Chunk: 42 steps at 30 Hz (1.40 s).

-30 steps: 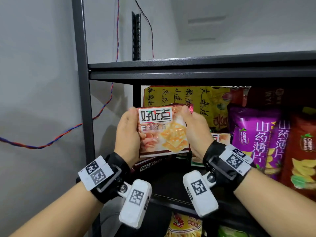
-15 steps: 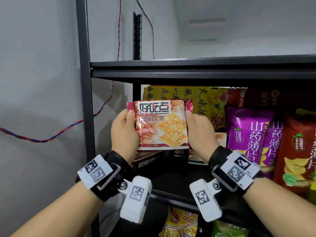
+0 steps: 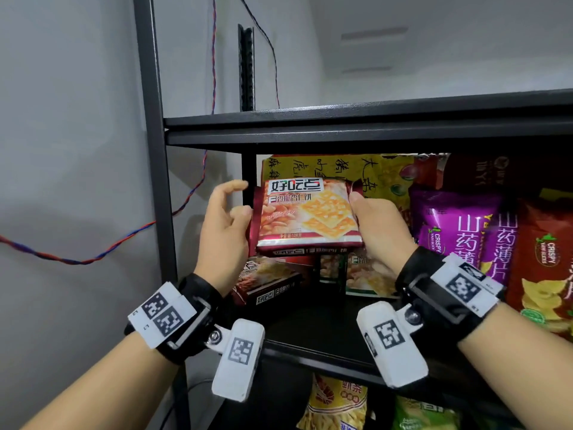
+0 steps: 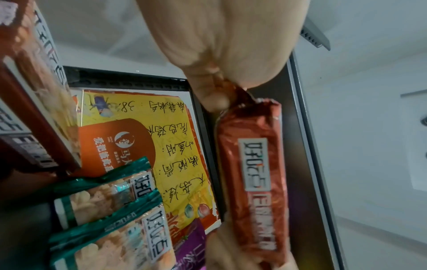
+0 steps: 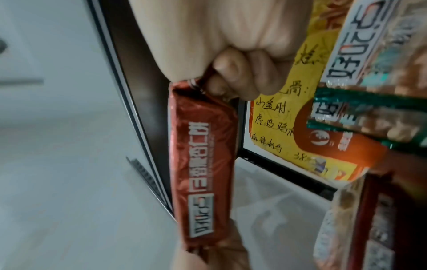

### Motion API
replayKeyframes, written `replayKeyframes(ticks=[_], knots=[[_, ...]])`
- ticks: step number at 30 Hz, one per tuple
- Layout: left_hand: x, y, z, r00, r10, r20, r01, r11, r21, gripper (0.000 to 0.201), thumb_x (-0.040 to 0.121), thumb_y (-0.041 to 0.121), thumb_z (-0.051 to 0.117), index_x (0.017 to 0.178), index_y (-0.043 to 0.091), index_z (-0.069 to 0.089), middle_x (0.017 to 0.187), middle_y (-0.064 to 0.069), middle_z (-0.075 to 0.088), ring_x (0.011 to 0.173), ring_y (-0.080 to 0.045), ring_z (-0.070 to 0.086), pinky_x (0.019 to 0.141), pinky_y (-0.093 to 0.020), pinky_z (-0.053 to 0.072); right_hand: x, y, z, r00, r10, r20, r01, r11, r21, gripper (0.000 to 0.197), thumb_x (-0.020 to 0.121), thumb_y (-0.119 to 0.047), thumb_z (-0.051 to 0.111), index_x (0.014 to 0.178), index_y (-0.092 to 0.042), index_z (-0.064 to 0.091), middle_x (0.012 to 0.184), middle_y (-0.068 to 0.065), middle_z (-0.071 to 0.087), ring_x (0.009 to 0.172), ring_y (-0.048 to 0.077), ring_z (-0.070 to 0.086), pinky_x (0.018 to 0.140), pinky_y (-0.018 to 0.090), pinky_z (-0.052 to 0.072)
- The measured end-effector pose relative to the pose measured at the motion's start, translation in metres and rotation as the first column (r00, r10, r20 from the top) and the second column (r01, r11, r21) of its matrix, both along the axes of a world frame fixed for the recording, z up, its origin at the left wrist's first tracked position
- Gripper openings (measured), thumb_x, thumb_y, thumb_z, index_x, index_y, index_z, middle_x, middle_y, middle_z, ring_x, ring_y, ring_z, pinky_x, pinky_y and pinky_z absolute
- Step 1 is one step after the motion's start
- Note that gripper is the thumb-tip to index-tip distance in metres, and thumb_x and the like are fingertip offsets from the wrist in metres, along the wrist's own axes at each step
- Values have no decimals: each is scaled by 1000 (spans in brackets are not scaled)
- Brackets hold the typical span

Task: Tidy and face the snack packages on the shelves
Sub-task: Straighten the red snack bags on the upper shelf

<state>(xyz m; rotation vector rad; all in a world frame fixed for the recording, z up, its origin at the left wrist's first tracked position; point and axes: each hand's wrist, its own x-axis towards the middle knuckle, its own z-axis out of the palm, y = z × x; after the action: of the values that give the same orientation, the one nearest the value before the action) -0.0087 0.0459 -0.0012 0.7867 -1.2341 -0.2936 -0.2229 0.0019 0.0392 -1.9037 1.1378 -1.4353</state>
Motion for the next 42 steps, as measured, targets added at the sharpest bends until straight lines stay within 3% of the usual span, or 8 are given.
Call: replayKeyframes(ticks=[7,13,18,23,27,34,37,42], knots=[[-3,8,-2,862,129,491,-93,991,-97,70,77,16,85,127,54,55,146,26,33,143,-2,29,117,-18,29,-6,2,16,788,223,574,-523,734,433,37,104,-11,29,69,-13,41,35,-5,31,23,5,24,32,13,18],[-9,12,8,921,64,385,12,981,-192,35,76,36,78,108,36,64,108,18,71,103,-1,65,87,-9,46,-8,-1,13,701,281,655,-676,554,486,40,104,-9,22,71,-16,44,40,-8,31,26,3,28,29,15,22],[-7,7,10,986,-68,155,91,985,-144,26,82,36,71,109,35,69,111,5,75,105,-15,71,84,-24,57,-5,-1,2,876,261,405,-462,695,550,29,103,-17,28,90,-14,53,52,-1,41,34,9,34,32,18,25],[-8,0,14,998,20,60,-21,1000,18,29,82,57,67,95,32,73,93,-2,78,85,-22,76,81,-48,62,-5,-2,-9,936,252,245,-329,871,365,55,100,-60,34,128,-21,61,134,10,61,117,32,60,82,46,56],[-10,0,15,999,16,44,-19,998,63,28,89,51,67,95,24,74,92,-4,79,83,-24,76,83,-53,60,-2,2,-17,699,573,427,-707,645,291,59,97,-65,21,128,-31,58,132,5,66,123,26,62,103,55,48],[-12,9,18,914,125,387,-30,970,-242,40,78,28,75,117,27,65,113,18,68,112,-10,62,97,-26,50,-4,-15,-15,629,360,689,-773,385,505,96,82,-87,19,143,-18,45,139,37,49,126,57,48,95,65,47],[-9,8,10,766,258,589,-40,934,-356,45,78,21,75,120,31,66,125,30,59,132,-12,46,112,-30,38,-10,-12,-10,358,316,879,-926,238,292,84,92,-68,43,131,4,56,124,37,60,111,53,62,84,65,54],[-1,4,3,672,286,684,-162,957,-240,48,92,4,57,126,36,67,147,22,47,144,-8,27,117,-23,26,-7,-21,-17,464,447,764,-859,439,265,49,82,-11,61,128,3,54,117,27,68,101,39,71,74,50,61]])
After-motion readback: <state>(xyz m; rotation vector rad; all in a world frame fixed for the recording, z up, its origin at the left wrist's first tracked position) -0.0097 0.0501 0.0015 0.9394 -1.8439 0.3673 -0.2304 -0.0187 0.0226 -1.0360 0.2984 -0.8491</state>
